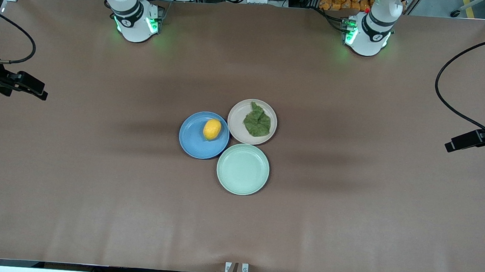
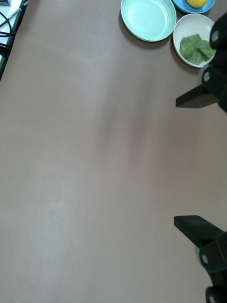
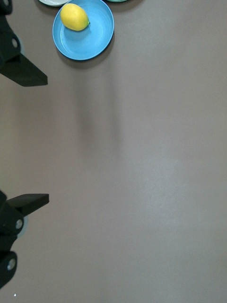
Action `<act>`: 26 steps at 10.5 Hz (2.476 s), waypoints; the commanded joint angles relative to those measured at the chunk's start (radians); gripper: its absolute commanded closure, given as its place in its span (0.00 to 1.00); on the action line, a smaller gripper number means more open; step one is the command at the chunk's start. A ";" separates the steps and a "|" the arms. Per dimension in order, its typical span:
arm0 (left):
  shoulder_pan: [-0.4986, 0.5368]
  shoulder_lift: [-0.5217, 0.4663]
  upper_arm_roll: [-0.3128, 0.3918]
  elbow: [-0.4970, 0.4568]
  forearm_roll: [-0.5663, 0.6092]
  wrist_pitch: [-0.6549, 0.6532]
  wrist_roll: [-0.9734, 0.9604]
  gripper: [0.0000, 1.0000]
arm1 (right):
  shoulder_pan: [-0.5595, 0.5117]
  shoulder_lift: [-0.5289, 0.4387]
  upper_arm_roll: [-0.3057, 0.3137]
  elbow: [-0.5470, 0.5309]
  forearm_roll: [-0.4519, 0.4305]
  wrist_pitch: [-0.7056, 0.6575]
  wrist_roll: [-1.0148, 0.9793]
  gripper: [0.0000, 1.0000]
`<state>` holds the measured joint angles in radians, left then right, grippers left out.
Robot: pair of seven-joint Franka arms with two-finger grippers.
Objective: Pick lemon and lettuce from blue and beige plates
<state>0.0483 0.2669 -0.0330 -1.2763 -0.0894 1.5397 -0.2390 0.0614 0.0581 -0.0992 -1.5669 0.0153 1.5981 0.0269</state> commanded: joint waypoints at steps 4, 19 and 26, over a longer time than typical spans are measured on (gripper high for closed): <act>-0.001 -0.005 0.002 -0.003 0.023 0.008 0.060 0.00 | 0.005 -0.009 -0.004 -0.019 0.002 0.002 -0.008 0.00; -0.166 0.090 -0.248 -0.044 0.007 -0.004 -0.008 0.00 | 0.050 0.040 0.087 -0.021 0.002 0.028 0.166 0.00; -0.398 0.215 -0.252 -0.263 0.005 0.371 -0.183 0.00 | 0.118 0.147 0.234 -0.021 -0.009 0.117 0.384 0.00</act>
<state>-0.3276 0.4918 -0.2883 -1.4470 -0.0739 1.8011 -0.3738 0.1734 0.1763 0.0951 -1.5912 0.0153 1.6799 0.3421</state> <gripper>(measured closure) 0.000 0.000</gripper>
